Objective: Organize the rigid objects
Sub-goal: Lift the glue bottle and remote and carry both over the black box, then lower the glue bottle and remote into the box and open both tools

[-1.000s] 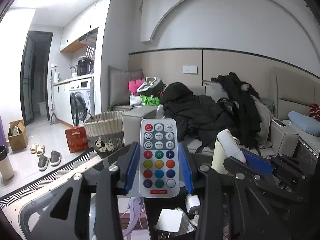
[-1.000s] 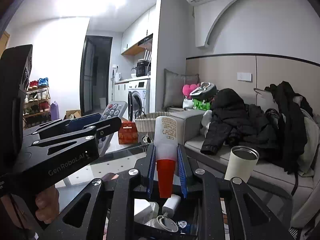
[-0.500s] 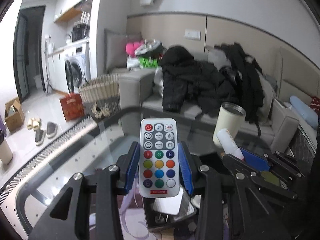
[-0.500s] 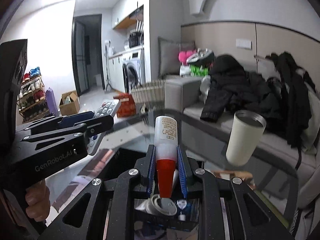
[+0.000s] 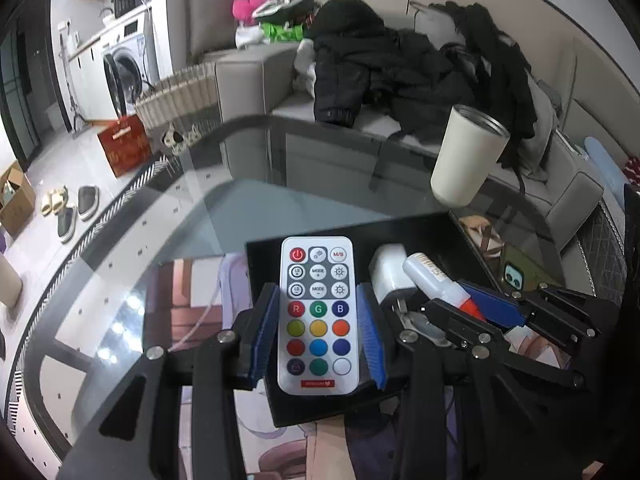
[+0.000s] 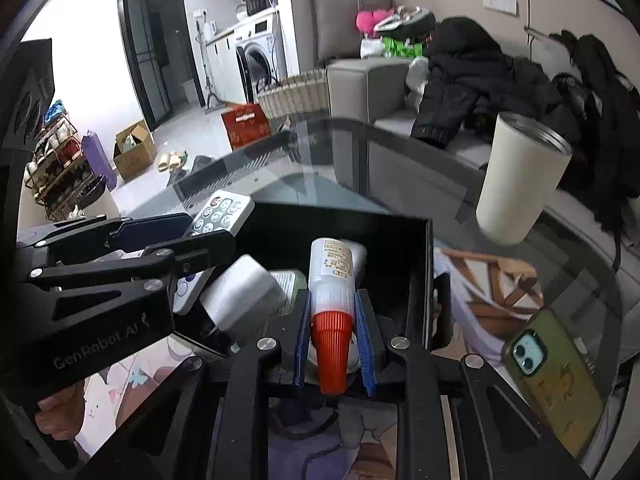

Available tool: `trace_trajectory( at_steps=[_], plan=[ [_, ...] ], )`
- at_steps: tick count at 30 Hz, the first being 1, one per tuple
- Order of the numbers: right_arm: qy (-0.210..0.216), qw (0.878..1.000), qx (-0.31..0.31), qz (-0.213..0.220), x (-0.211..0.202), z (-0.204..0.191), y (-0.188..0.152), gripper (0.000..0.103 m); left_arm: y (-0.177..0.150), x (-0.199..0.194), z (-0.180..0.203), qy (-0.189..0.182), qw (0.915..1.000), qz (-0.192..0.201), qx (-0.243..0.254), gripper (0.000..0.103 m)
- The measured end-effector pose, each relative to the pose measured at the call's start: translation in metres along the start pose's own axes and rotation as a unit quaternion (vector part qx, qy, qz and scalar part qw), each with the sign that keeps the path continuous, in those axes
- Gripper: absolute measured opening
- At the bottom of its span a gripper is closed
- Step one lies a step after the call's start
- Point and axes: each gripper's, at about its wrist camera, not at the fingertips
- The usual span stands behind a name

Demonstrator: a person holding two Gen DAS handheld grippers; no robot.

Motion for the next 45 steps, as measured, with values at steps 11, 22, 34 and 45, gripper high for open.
trace_trajectory(
  at_steps=[11,22,34,45],
  plan=[
    [0.007,1.0,0.006,-0.019,0.008,0.001,-0.004,0.021,-0.007,0.011,-0.001,-0.003,0.9994,-0.033,0.004,0.038],
    [0.014,0.999,0.014,-0.026,0.012,0.002,-0.003,0.021,-0.007,0.005,-0.003,-0.001,0.9999,-0.014,0.004,0.051],
    [0.038,0.999,0.029,-0.021,-0.01,0.001,-0.009,0.033,-0.011,-0.022,-0.003,-0.003,0.9994,0.035,0.004,0.06],
    [0.029,0.998,0.006,0.055,-0.062,-0.013,-0.022,0.033,-0.026,-0.064,0.0,0.025,0.9939,0.107,0.011,0.061]
  ],
)
Point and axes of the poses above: each gripper's, at about its wrist camera, not at the fingertips, and x roughly the way its jaws point, z to its right, y to its top, and after that the axes turned 4 degrees about x, right-handed
